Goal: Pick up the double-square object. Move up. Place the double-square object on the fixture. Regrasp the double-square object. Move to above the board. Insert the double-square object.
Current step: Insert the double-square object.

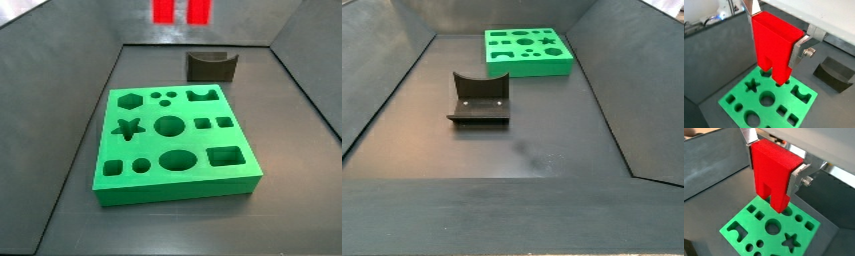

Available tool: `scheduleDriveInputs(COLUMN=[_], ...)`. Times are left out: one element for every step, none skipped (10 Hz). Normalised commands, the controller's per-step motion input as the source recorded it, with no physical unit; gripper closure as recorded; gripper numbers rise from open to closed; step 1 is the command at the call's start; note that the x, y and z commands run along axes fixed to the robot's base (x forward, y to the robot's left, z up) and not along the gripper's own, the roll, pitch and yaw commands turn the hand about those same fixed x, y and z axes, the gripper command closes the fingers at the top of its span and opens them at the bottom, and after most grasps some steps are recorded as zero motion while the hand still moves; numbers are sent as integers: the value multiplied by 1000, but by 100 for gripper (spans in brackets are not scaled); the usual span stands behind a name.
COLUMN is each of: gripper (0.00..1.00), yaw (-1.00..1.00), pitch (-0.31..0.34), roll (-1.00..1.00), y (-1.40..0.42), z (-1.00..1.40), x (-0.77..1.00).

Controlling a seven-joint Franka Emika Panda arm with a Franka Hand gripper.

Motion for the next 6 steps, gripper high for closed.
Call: scheduleDriveInputs(gripper=[100, 100, 100, 100, 100, 100], yaw=[383, 346, 266, 234, 169, 100], pitch=[-11, -13, -24, -30, -34, -27], roll=[104, 120, 131, 141, 144, 146], y=[0, 0, -17, -29, -23, -23], z=[-337, -346, -349, -357, -357, -331], x=[609, 629, 634, 631, 646, 643])
